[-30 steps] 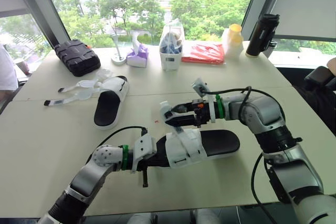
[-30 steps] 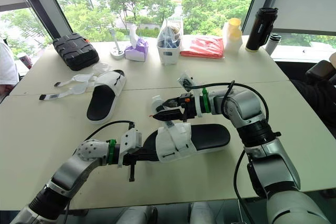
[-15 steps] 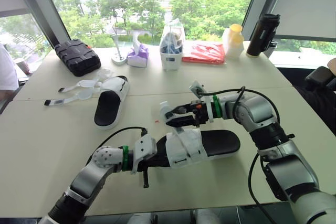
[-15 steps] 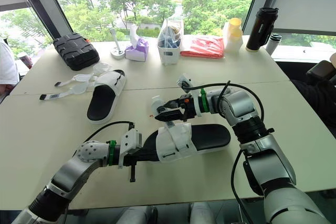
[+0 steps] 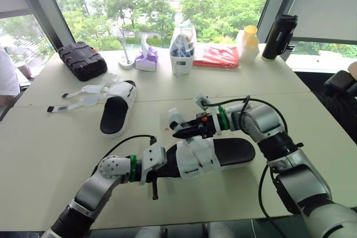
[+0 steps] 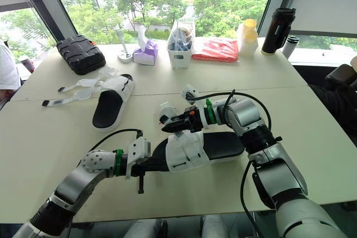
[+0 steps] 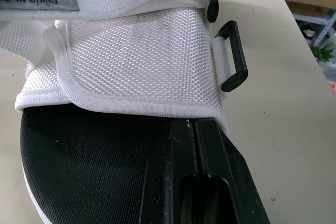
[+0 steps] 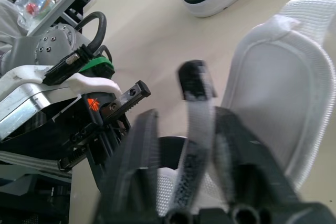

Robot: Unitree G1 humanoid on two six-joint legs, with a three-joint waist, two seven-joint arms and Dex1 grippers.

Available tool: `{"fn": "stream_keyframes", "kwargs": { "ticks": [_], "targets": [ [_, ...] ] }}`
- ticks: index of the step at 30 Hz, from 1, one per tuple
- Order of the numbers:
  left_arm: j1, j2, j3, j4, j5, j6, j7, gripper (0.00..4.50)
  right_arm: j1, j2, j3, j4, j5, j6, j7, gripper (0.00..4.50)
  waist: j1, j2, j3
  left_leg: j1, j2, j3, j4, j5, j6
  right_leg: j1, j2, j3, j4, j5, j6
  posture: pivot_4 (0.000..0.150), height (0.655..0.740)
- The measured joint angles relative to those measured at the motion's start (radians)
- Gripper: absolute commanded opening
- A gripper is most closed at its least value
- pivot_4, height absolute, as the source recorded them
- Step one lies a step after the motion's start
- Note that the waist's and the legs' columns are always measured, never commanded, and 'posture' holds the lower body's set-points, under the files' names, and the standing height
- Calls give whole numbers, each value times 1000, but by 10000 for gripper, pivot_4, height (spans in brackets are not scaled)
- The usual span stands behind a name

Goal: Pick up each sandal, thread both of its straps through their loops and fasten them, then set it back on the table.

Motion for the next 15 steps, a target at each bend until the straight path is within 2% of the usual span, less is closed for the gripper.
{"fn": "stream_keyframes", "kwargs": {
  "ticks": [7,15],
  "targets": [
    [1,-1,0,0,0,0,1,0,-12,-15,-28,-20,12,30,20,509,0,0,0,0,0,0,0,0,0,0,0,0,0,0,0,1500,7400],
    [-12,1,-10,3,12,6,-2,0,-22,-70,-194,-203,180,243,-29,509,-3,1,1,-2,0,0,0,0,0,-3,0,0,1,0,0,1500,7400]
  ]
}}
